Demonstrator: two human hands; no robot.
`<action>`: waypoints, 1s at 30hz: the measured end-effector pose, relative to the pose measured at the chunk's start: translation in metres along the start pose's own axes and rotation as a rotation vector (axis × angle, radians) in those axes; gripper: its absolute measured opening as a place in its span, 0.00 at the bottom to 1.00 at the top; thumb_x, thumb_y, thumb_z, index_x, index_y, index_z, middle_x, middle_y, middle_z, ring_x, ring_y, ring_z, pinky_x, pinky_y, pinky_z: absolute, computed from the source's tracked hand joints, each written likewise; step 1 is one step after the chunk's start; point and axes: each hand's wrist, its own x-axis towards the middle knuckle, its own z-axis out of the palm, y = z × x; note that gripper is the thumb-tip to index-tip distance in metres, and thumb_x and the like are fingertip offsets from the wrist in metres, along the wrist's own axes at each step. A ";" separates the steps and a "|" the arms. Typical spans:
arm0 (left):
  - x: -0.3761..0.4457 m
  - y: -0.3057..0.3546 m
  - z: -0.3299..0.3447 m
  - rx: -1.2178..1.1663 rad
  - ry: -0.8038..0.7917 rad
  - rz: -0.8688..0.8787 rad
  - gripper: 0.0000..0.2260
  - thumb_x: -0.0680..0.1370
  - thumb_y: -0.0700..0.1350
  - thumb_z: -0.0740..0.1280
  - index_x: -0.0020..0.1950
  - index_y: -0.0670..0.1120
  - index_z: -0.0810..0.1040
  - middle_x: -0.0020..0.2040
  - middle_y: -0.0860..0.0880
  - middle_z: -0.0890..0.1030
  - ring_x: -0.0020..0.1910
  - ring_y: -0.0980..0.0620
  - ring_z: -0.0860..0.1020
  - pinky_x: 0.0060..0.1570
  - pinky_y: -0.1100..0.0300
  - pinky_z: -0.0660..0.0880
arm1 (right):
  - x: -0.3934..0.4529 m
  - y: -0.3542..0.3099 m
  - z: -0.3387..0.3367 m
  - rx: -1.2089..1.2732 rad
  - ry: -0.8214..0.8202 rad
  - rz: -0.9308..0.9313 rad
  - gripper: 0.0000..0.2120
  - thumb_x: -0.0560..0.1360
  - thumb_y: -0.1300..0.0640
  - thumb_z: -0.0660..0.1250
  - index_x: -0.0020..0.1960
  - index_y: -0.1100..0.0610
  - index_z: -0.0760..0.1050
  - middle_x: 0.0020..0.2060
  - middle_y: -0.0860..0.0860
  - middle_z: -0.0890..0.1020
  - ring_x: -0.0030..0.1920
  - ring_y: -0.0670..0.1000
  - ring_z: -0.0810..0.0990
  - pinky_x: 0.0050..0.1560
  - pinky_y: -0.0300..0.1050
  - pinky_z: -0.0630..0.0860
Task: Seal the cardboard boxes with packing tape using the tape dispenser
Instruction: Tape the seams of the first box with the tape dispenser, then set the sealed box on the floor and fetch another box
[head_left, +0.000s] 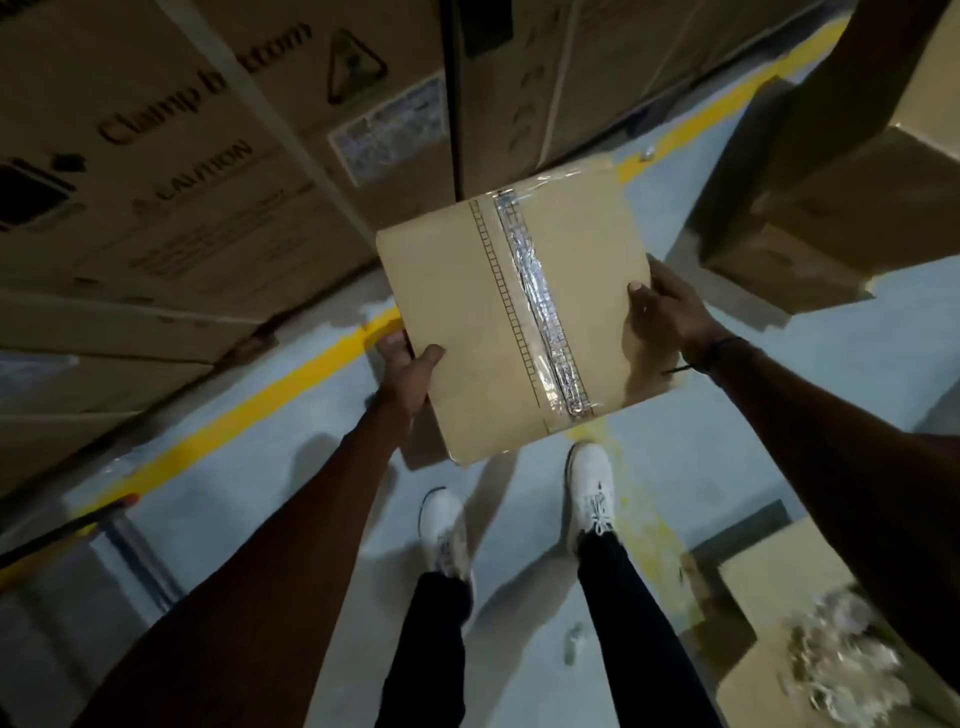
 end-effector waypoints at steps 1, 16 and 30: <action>0.033 -0.025 0.009 -0.007 0.015 0.000 0.18 0.74 0.43 0.73 0.61 0.43 0.75 0.65 0.34 0.78 0.58 0.39 0.80 0.53 0.51 0.76 | 0.026 0.019 0.002 -0.027 -0.009 -0.008 0.25 0.82 0.49 0.66 0.75 0.61 0.70 0.57 0.50 0.82 0.53 0.45 0.81 0.56 0.43 0.77; 0.212 -0.150 0.096 0.097 0.088 0.197 0.23 0.69 0.50 0.70 0.57 0.53 0.60 0.65 0.35 0.75 0.59 0.42 0.79 0.62 0.39 0.77 | 0.255 0.239 0.014 -0.062 -0.025 -0.002 0.29 0.74 0.40 0.63 0.74 0.42 0.69 0.68 0.50 0.80 0.69 0.58 0.77 0.72 0.68 0.69; 0.115 -0.047 0.088 0.508 0.232 0.219 0.13 0.79 0.38 0.69 0.62 0.37 0.73 0.61 0.39 0.78 0.60 0.39 0.78 0.55 0.51 0.75 | 0.114 0.089 0.009 -0.214 0.133 -0.134 0.25 0.84 0.51 0.62 0.80 0.54 0.65 0.76 0.54 0.72 0.71 0.57 0.74 0.72 0.56 0.71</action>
